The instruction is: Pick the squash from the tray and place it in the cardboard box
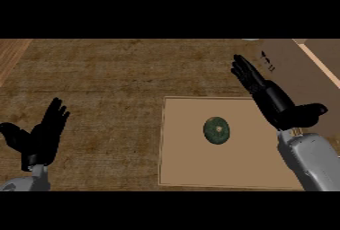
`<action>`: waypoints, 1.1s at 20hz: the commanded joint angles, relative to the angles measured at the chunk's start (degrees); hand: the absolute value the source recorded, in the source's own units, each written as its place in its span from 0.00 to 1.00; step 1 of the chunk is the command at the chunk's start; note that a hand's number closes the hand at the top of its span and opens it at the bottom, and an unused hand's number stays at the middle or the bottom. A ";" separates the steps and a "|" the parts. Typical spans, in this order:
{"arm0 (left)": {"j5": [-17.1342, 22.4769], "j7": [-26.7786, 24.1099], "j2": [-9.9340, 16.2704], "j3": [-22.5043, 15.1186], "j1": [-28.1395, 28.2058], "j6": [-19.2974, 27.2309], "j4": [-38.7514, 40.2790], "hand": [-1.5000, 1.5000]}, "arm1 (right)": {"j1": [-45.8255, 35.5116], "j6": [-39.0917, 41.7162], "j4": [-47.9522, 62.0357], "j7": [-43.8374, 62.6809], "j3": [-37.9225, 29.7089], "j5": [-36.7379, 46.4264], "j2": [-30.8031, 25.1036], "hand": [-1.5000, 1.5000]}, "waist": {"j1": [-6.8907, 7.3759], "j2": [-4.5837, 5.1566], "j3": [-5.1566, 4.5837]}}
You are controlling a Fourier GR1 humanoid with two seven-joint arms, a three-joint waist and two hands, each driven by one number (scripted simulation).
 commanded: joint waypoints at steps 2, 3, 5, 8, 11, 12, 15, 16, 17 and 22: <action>-3.52 0.07 0.30 -0.88 -0.05 3.42 -1.41 0.50 | 2.79 -17.86 -4.24 3.22 -1.78 9.17 2.35 1.00 | -2.45 -0.25 -1.20; -4.37 -2.00 0.79 -0.22 1.14 3.72 0.28 0.50 | 1.14 -23.80 -4.15 5.20 -3.55 11.98 2.50 1.00 | -3.23 -0.61 -1.43; -5.98 -1.70 1.68 0.17 1.40 5.84 0.20 0.50 | 3.63 -31.64 -2.25 5.68 -8.23 16.41 -0.58 1.00 | -6.29 -1.20 -1.52; -5.50 -1.68 1.36 0.29 2.73 5.71 0.22 0.50 | 10.88 -33.36 6.09 13.58 -5.78 26.79 -10.63 1.00 | -9.24 -0.59 -2.83; -6.37 -2.37 0.07 -0.57 3.44 6.80 0.30 0.50 | 13.99 -50.05 2.64 14.27 -9.34 29.83 -2.42 0.00 | -9.09 -1.18 -1.81; -6.60 -2.72 1.08 0.38 3.36 7.02 0.93 0.50 | 16.54 -52.22 2.30 14.70 -7.55 32.97 -2.20 0.00 | -9.32 -1.12 -1.95; -7.03 -2.23 0.53 -1.02 3.84 6.58 0.36 0.50 | 20.19 -59.31 1.21 18.45 -4.13 41.71 -0.44 0.00 | -7.52 -0.88 -2.02; -7.62 -2.44 0.32 -1.48 2.34 6.88 0.18 0.50 | 19.98 -60.08 1.47 21.71 -3.59 44.80 -1.11 0.00 | -6.87 -0.54 -2.09; -7.55 -2.48 0.07 -1.44 3.55 7.24 -0.48 0.50 | 22.69 -60.67 0.43 23.30 -2.06 45.75 0.92 0.00 | -6.66 -0.92 -2.08; -7.95 -2.60 -0.19 -1.85 3.21 7.35 -0.56 0.50 | 28.49 -58.55 -2.11 34.62 0.53 53.62 3.24 0.00 | -6.08 -0.56 -2.30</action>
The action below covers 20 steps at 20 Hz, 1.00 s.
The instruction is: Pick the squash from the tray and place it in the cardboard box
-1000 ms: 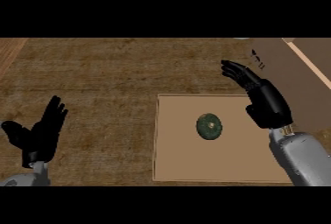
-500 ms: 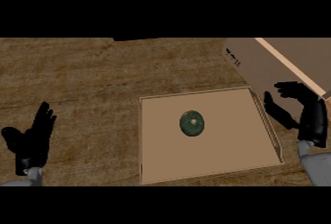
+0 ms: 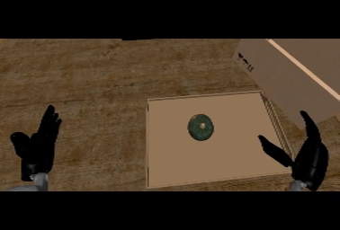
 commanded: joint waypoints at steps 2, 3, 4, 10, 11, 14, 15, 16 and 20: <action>-1.04 0.41 -1.55 -1.28 -0.91 1.35 -0.07 0.50 | 3.97 0.57 -4.42 12.58 2.09 9.30 2.72 0.00 | 1.06 0.40 -0.07; -0.94 -0.16 -1.00 -1.63 -0.15 0.01 -0.26 0.50 | 4.19 1.42 -5.12 14.51 3.33 10.73 4.77 0.00 | 1.91 0.41 -0.10; -1.16 0.46 -0.94 -1.39 -1.06 0.79 -0.61 0.50 | 5.39 3.90 -5.84 17.33 3.59 12.44 4.38 0.00 | 1.93 0.48 -0.02; -2.14 0.34 -1.56 -2.58 -2.48 0.60 0.76 0.50 | 3.15 15.87 -11.85 33.31 6.61 22.98 8.11 0.00 | 3.55 0.93 0.01; -1.79 0.21 -1.94 -2.91 -2.33 0.10 0.20 0.50 | 2.05 18.51 -13.64 36.44 6.27 24.71 8.24 0.00 | 3.93 0.74 0.03; -2.60 -0.09 -2.92 -3.92 -2.29 0.61 0.64 0.50 | -0.82 26.39 -14.84 45.88 7.84 30.36 11.88 0.00 | 5.22 0.94 0.16; -2.60 1.32 -1.57 -3.14 -3.85 0.69 -0.19 0.50 | -1.83 29.27 -16.24 49.07 7.93 32.20 12.63 0.00 | 5.14 0.75 0.26; -2.40 1.66 -2.06 -3.73 -3.95 0.22 -0.20 0.50 | -2.08 31.94 -17.18 51.89 9.01 33.28 14.43 0.00 | 5.04 0.70 0.28; -2.70 1.47 -2.05 -3.23 -5.03 0.44 1.58 0.50 | -3.51 41.87 -18.86 60.60 10.32 38.73 20.73 0.00 | 4.92 0.93 0.47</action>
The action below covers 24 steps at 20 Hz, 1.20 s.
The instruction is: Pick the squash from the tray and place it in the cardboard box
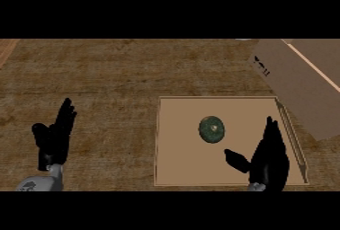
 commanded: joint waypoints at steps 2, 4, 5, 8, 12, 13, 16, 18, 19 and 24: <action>0.46 0.60 1.16 0.66 -1.65 -1.50 0.72 0.50 | -5.26 14.61 -3.17 18.49 1.47 5.94 6.11 0.00 | 0.85 0.20 0.28; -0.48 -0.17 -1.40 -0.98 -0.79 0.11 -0.02 0.50 | -7.69 16.01 -4.04 18.60 -0.10 5.51 6.20 0.00 | 1.23 0.17 0.39; -0.34 0.93 -1.34 -0.93 -2.09 -0.16 0.79 0.50 | -10.32 15.90 -2.00 18.63 -0.58 5.40 6.23 0.00 | 1.52 0.43 0.43; -0.09 0.26 -0.63 -0.02 -1.19 -0.42 0.70 0.50 | -11.05 17.79 -2.99 18.68 -2.11 4.50 6.29 0.00 | 1.51 0.26 0.45; -0.21 -0.19 -0.46 0.63 -2.70 -0.57 2.65 0.50 | -12.09 18.55 -0.19 18.68 -3.28 4.09 6.32 0.00 | 1.42 0.44 0.42; 0.49 -0.80 0.06 0.62 -1.23 -2.13 2.28 0.50 | -12.80 19.97 -0.09 18.68 -5.08 3.53 6.33 0.00 | 1.77 0.37 0.42; -0.67 -0.21 -1.26 -1.08 -0.86 -1.14 1.28 0.50 | -12.11 19.48 1.58 18.68 -4.96 3.69 6.33 0.00 | 1.92 0.23 0.49; -0.08 -0.34 -0.31 0.05 -1.34 -1.68 1.26 0.50 | -13.76 19.09 2.53 18.68 -6.23 3.09 6.34 0.00 | 2.18 0.32 0.50; -1.19 -1.56 -2.08 -1.78 -0.49 -1.05 1.07 0.50 | -16.56 19.50 4.83 18.68 -8.02 2.54 6.34 0.00 | 2.71 0.52 0.52; -1.50 -1.52 -1.78 -0.71 -0.43 -0.03 1.66 0.50 | -15.73 20.07 4.76 18.67 -9.89 1.46 6.34 0.00 | 1.91 0.23 0.54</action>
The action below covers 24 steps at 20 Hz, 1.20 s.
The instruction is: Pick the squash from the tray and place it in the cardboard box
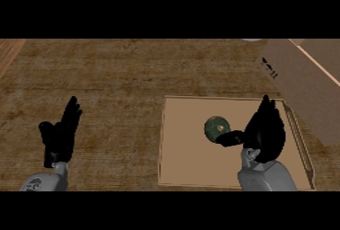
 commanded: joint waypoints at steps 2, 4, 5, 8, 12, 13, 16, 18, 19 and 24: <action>0.08 1.29 0.40 0.08 0.19 -0.29 -0.73 0.50 | -3.52 2.27 2.27 13.73 -1.86 -1.60 0.29 0.00 | 0.20 -0.07 0.09; -0.19 1.52 -0.74 -0.27 -0.54 0.55 -0.36 0.50 | -3.45 2.26 2.78 13.73 -2.40 -1.16 0.29 0.00 | -0.19 -0.09 0.05; -0.74 0.02 -1.47 -0.95 0.86 0.89 -0.87 0.50 | -2.92 2.48 3.71 13.73 -2.49 -1.42 0.29 0.00 | 0.07 -0.10 0.06; -0.43 1.00 -0.63 -0.14 -1.29 0.45 -0.70 0.50 | -5.82 3.80 5.55 13.73 -3.84 -1.82 0.30 0.00 | 0.31 -0.01 0.03; -0.32 0.60 -0.87 -0.17 -0.90 -0.27 0.74 0.50 | -5.10 3.30 6.85 13.73 -4.65 -1.61 0.30 0.00 | -0.35 0.05 0.05; -1.51 3.53 -1.04 -1.12 -4.09 1.18 -0.66 0.50 | -6.13 4.48 8.33 13.73 -4.58 -1.93 0.30 0.00 | -0.34 0.08 0.10; -1.42 0.05 -1.48 -0.41 -0.72 1.07 0.92 0.50 | -6.88 4.47 9.08 13.73 -6.20 -2.62 0.30 0.00 | -0.03 0.06 0.06; -1.24 -1.01 -2.71 -0.83 -0.49 1.06 0.93 0.50 | -5.52 1.51 10.24 13.73 -3.54 -3.37 0.30 0.00 | 0.40 0.05 0.05; -1.68 1.51 -1.65 -0.43 -2.49 1.57 0.79 0.50 | -6.50 3.14 10.38 13.73 -5.24 -2.89 0.30 0.00 | -0.10 0.03 0.08; -0.84 0.85 -0.92 0.80 -1.39 0.63 0.93 0.50 | -6.59 1.74 11.05 13.73 -4.92 -4.14 0.30 0.00 | -0.08 -0.01 0.09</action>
